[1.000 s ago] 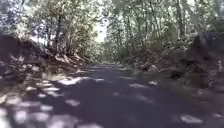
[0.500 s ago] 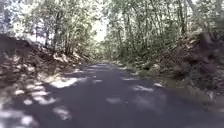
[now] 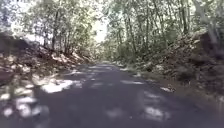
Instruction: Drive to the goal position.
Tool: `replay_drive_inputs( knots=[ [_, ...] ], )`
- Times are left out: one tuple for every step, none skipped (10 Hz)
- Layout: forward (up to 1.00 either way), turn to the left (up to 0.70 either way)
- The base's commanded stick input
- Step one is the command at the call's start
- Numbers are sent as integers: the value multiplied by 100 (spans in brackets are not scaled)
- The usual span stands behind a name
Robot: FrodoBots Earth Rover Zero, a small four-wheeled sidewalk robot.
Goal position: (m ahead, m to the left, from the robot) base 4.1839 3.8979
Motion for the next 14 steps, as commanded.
replay_drive_inputs(
  knots=[
    [70, 0],
    [70, 0],
    [70, 0],
    [70, 0],
    [70, 0],
    [70, 0],
    [70, 0],
    [70, 0],
    [70, 0],
    [70, 0],
    [70, 0],
    [70, 0],
    [70, 0],
    [70, 0]
  ],
)
